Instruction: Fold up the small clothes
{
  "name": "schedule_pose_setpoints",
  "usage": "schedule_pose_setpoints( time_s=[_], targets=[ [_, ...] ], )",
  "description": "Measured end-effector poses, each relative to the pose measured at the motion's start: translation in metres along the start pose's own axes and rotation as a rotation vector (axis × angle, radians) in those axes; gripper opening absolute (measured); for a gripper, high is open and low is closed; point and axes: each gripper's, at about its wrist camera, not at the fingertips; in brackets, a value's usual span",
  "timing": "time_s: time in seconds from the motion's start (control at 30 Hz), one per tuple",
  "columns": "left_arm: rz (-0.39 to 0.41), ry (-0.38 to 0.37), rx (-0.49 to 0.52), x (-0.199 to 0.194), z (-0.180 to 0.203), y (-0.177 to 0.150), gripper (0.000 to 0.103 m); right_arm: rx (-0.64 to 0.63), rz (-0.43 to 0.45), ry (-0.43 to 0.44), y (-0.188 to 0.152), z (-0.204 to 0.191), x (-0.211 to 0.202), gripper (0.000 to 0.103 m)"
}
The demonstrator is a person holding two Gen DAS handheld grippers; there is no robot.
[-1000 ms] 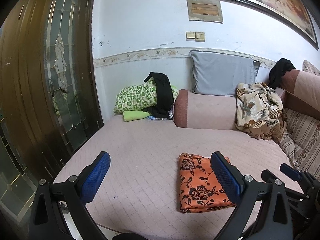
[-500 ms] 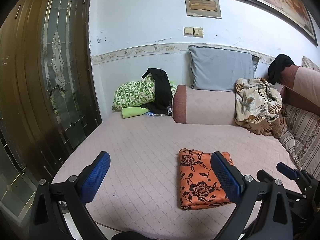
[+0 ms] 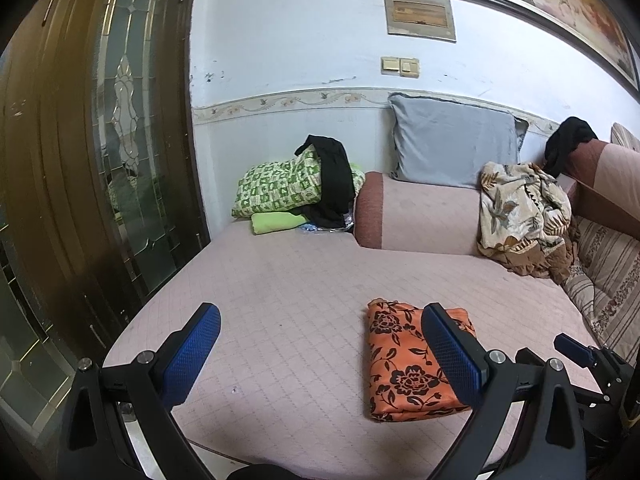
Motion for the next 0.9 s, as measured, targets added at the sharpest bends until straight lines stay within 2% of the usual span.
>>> schedule_pose_setpoints(
  time_s=[0.43, 0.7, 0.9],
  targets=[
    [-0.057, 0.097, -0.039, 0.026, -0.028, -0.004, 0.100, -0.066, 0.038, 0.008, 0.016, -0.028, 0.012, 0.070],
    [-0.062, 0.108, -0.070, 0.031, -0.042, -0.004, 0.100, -0.064, 0.104, -0.004, 0.033, -0.035, 0.005, 0.070],
    [-0.075, 0.102, -0.084, 0.035, -0.044, -0.009, 0.100, -0.116, 0.061, -0.018, 0.018, -0.048, 0.012, 0.070]
  ],
)
Point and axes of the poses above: each gripper's, at about its wrist camera, not at the fingertips, and x roughly the way its jaws point, z to its right, y to its top, and after that the axes turned 15 degrees about -y, right-handed
